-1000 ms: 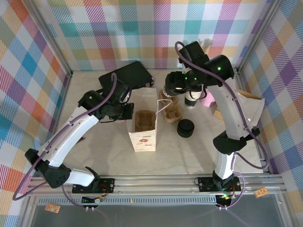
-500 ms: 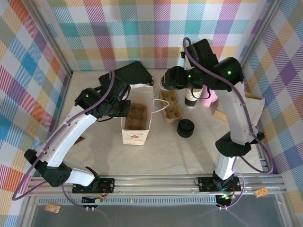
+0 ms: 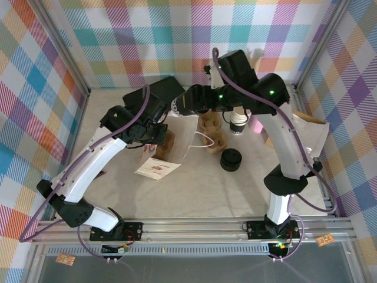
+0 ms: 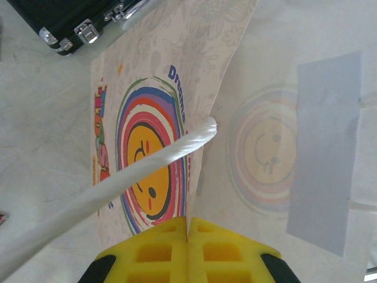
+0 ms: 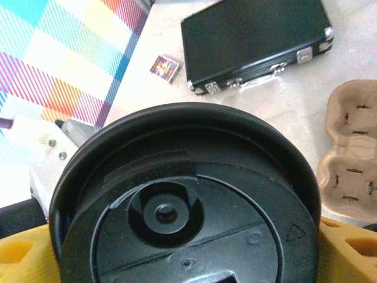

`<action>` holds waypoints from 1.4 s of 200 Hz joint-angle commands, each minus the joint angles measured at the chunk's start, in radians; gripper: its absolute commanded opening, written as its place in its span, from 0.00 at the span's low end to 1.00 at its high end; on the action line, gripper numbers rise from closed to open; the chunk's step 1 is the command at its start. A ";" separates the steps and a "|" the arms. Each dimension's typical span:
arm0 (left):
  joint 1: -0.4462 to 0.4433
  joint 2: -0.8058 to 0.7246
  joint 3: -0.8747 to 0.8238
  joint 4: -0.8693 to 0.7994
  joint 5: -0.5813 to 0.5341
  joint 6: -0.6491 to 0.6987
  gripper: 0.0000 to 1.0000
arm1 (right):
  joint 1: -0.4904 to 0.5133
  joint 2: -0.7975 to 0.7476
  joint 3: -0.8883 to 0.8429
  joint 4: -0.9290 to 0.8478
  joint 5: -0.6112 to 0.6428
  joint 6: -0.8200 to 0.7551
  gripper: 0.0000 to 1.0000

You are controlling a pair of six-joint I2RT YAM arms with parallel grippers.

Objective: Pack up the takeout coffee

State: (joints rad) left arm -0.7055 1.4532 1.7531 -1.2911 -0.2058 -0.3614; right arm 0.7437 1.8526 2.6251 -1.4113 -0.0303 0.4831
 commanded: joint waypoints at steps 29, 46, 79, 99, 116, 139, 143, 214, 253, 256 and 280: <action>-0.008 0.015 0.056 0.014 0.076 -0.087 0.00 | 0.050 0.055 -0.023 -0.038 0.004 0.012 0.65; -0.008 0.021 0.070 0.013 0.095 -0.102 0.00 | 0.061 0.069 -0.022 -0.061 0.025 0.013 0.65; -0.009 0.016 0.072 0.017 0.113 -0.128 0.00 | 0.069 0.085 -0.022 -0.098 0.059 0.033 0.65; -0.009 0.006 0.049 0.036 0.132 -0.138 0.00 | 0.073 0.096 -0.022 -0.123 0.079 0.045 0.65; -0.009 0.001 0.027 0.062 0.160 -0.146 0.00 | 0.078 0.114 -0.021 -0.144 0.103 0.055 0.65; -0.009 0.003 0.004 0.101 0.184 -0.162 0.00 | 0.086 0.143 -0.017 -0.173 0.149 0.066 0.64; -0.009 0.003 -0.002 0.110 0.189 -0.166 0.00 | 0.088 0.148 -0.017 -0.177 0.157 0.069 0.64; -0.008 -0.062 -0.169 0.285 0.186 -0.254 0.00 | 0.115 0.217 -0.021 -0.192 0.213 0.154 0.64; -0.008 -0.125 -0.236 0.355 0.172 -0.298 0.00 | 0.132 0.250 -0.023 -0.178 0.188 0.184 0.63; -0.009 -0.130 -0.241 0.360 0.173 -0.303 0.00 | 0.133 0.251 -0.022 -0.178 0.189 0.189 0.63; -0.008 -0.158 -0.267 0.387 0.177 -0.325 0.00 | 0.138 0.253 -0.038 -0.176 0.190 0.210 0.63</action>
State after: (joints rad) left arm -0.7052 1.3361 1.5074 -0.9653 -0.0475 -0.6437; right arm 0.8703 2.0869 2.6015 -1.5761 0.1619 0.6449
